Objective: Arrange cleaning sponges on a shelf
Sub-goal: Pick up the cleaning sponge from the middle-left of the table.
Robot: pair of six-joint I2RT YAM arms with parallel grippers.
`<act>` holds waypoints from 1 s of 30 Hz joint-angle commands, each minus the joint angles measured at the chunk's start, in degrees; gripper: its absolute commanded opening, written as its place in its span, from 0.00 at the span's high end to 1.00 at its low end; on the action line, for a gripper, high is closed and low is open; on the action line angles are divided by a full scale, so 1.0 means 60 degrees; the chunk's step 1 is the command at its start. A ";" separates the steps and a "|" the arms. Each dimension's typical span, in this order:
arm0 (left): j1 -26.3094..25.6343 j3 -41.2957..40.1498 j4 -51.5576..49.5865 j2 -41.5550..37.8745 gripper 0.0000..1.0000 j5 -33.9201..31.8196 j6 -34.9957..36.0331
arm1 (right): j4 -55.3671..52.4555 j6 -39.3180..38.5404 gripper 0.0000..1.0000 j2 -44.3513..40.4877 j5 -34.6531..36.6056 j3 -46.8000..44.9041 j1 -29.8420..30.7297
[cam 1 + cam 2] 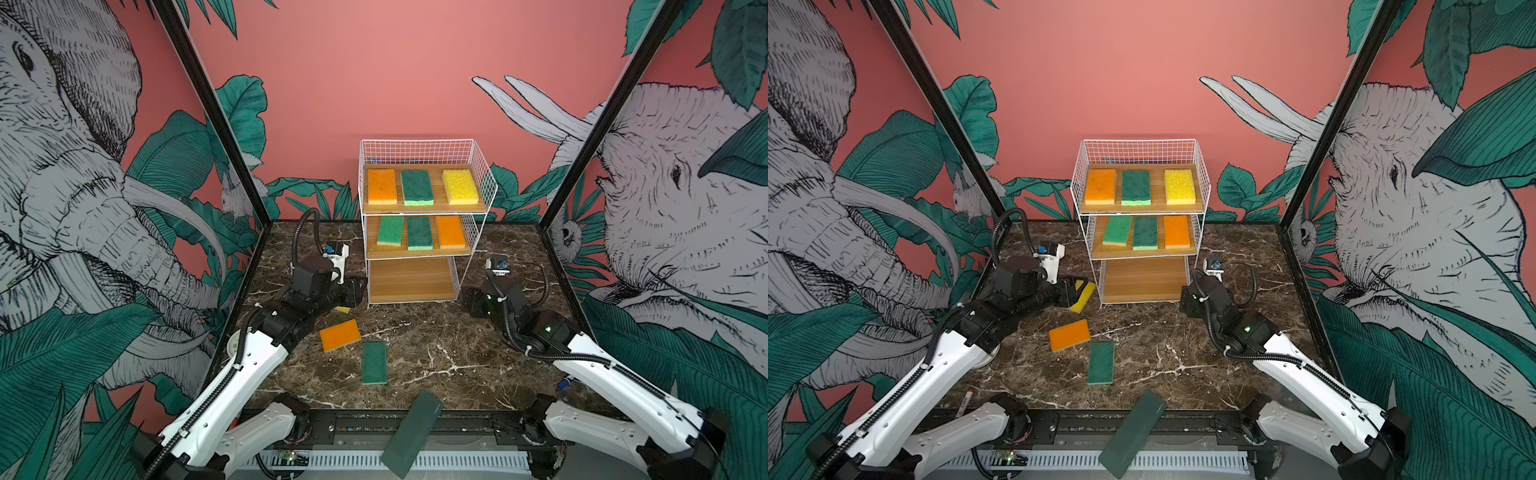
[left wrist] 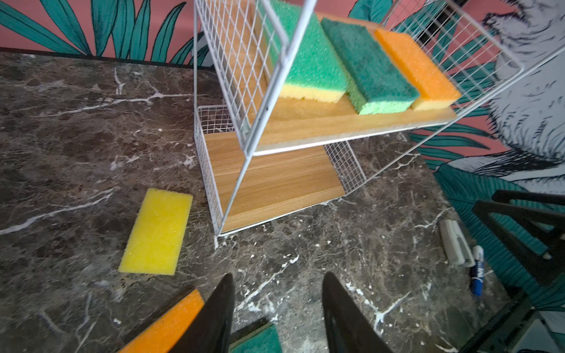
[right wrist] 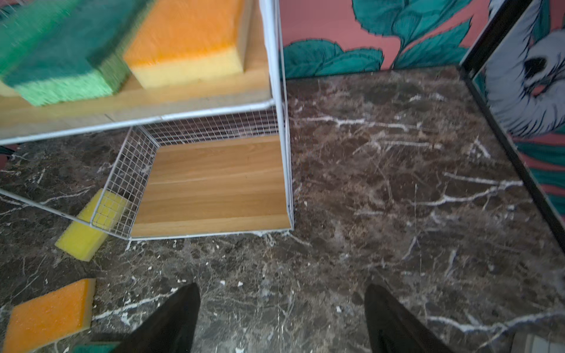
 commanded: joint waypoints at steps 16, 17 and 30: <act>0.2187 -0.1917 -0.0679 0.0000 0.28 0.0033 -0.1435 | -0.0206 0.1642 0.01 0.0451 -0.1687 -0.0607 -0.1185; 0.2194 -0.1941 -0.0607 0.0210 0.28 -0.0018 -0.1436 | -0.0106 0.1659 0.01 0.0469 -0.1909 -0.0706 -0.1277; 0.2244 -0.0928 -0.0522 0.3205 0.08 -0.1646 -0.0038 | 0.0519 0.2304 0.01 -0.0331 -0.2912 -0.1984 -0.2174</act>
